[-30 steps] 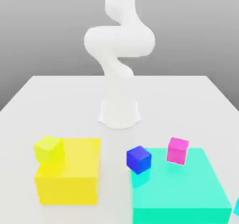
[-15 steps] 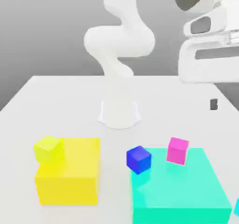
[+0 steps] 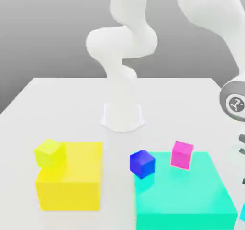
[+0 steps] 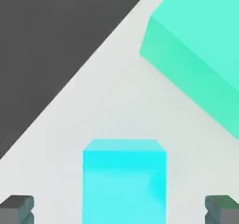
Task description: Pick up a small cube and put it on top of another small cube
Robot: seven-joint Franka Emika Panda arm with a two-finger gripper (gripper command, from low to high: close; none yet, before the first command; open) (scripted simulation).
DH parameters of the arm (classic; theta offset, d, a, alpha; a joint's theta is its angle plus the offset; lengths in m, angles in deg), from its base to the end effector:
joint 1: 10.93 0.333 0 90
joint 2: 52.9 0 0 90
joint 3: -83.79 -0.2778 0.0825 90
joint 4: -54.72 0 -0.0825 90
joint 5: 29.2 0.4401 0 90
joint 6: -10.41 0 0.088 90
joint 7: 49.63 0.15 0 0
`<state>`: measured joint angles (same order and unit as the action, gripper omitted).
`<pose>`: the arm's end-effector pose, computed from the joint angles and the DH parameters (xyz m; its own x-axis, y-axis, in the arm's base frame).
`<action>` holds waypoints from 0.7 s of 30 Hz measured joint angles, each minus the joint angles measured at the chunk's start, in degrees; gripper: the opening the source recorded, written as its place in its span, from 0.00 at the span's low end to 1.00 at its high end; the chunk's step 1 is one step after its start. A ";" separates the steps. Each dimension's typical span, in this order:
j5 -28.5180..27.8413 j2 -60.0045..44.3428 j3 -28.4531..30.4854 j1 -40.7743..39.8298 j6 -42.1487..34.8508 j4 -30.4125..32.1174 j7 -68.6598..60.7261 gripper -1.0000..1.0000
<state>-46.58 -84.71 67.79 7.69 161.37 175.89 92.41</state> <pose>0.4641 0.3474 0.0314 -0.0774 -0.9970 -0.0013 -0.9970 0.0774 -0.0013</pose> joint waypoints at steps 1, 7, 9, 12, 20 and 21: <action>-0.70 -1.70 0.79 0.65 1.27 -0.40 0.59 0.00; -1.05 -2.55 1.19 0.99 2.05 -0.60 0.88 0.00; -0.18 -0.64 0.35 0.37 0.55 -0.14 0.29 0.00; 2.61 4.92 -1.79 -1.39 -3.44 1.30 -1.86 0.00; 14.39 22.11 -4.21 -12.60 -8.13 12.25 -22.21 0.00; 15.83 24.30 -3.90 -13.50 -8.70 13.67 -24.87 0.00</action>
<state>-30.75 -60.41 63.88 -5.81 152.67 189.57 67.54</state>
